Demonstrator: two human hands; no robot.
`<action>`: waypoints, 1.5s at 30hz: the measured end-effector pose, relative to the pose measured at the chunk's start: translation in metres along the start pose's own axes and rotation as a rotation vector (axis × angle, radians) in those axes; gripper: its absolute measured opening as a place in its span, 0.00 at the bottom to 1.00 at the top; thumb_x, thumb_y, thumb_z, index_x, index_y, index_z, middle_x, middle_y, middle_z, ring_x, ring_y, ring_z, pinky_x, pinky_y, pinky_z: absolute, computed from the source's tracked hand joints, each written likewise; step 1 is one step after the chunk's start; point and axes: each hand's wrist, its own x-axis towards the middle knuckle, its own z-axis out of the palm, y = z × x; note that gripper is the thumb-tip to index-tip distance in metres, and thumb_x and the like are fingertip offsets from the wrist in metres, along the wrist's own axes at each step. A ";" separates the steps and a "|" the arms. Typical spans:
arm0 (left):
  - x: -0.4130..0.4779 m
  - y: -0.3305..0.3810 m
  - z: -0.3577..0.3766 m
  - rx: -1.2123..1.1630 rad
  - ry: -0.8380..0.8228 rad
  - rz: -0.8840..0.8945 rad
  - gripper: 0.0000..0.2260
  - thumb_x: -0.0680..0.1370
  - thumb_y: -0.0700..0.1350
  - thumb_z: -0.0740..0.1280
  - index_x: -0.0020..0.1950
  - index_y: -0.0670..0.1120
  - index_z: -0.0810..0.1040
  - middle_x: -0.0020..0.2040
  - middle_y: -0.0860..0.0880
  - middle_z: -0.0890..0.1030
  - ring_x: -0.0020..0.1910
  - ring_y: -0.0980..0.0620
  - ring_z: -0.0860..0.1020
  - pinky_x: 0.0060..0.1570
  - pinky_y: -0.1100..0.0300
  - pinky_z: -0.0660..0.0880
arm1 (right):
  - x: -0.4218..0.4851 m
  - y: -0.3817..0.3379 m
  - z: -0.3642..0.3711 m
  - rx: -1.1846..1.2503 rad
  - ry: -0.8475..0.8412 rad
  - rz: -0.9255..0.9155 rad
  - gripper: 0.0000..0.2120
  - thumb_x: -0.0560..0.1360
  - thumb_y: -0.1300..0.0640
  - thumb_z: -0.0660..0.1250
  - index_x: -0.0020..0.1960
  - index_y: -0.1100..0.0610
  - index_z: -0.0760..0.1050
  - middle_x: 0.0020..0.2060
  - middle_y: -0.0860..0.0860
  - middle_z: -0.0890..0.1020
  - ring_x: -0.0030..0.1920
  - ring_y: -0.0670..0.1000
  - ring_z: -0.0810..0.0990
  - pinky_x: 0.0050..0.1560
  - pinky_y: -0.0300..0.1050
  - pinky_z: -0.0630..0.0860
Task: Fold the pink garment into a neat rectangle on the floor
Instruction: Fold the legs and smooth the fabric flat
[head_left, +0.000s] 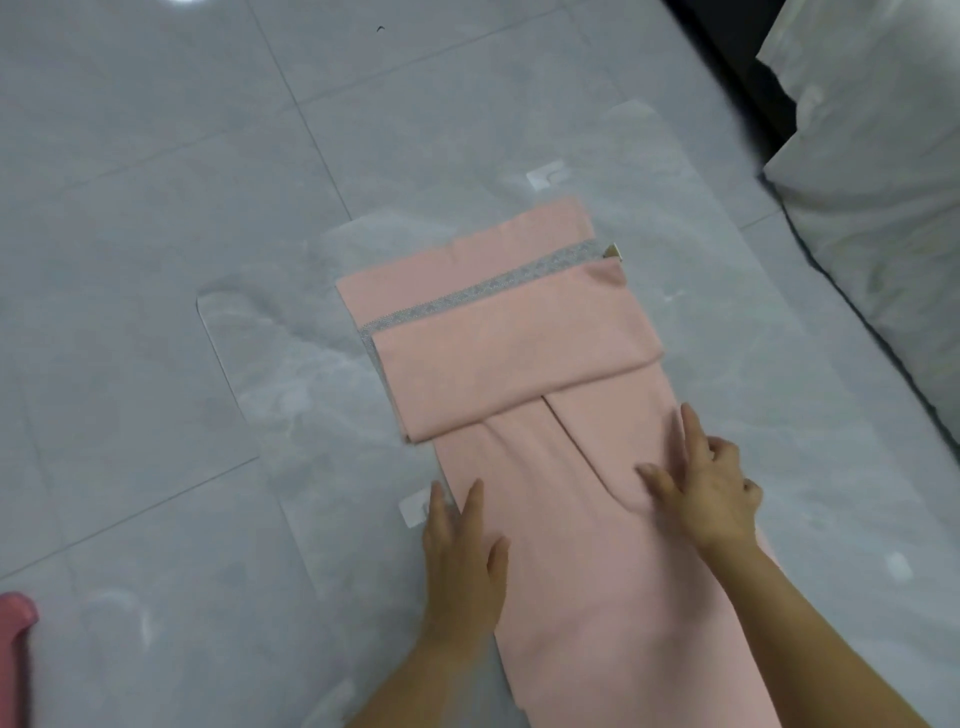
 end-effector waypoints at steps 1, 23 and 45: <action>-0.006 0.005 0.004 -0.039 0.008 -0.017 0.28 0.77 0.44 0.63 0.75 0.52 0.55 0.75 0.42 0.51 0.74 0.46 0.53 0.69 0.62 0.49 | -0.004 0.003 0.000 0.001 -0.016 0.017 0.37 0.73 0.40 0.62 0.75 0.42 0.46 0.61 0.58 0.67 0.58 0.57 0.72 0.62 0.56 0.59; -0.129 0.067 -0.002 -0.341 0.341 0.284 0.11 0.75 0.51 0.60 0.53 0.54 0.79 0.46 0.58 0.75 0.50 0.71 0.74 0.50 0.77 0.68 | -0.078 0.051 -0.081 0.779 0.488 -0.045 0.06 0.76 0.58 0.64 0.46 0.59 0.79 0.38 0.50 0.79 0.37 0.33 0.75 0.40 0.24 0.67; -0.215 0.012 0.045 -0.084 0.012 0.230 0.10 0.70 0.57 0.63 0.51 0.62 0.73 0.44 0.58 0.76 0.40 0.63 0.77 0.43 0.79 0.67 | -0.136 0.131 -0.084 0.552 0.368 0.144 0.28 0.76 0.43 0.61 0.27 0.60 0.59 0.24 0.54 0.60 0.26 0.49 0.58 0.27 0.42 0.55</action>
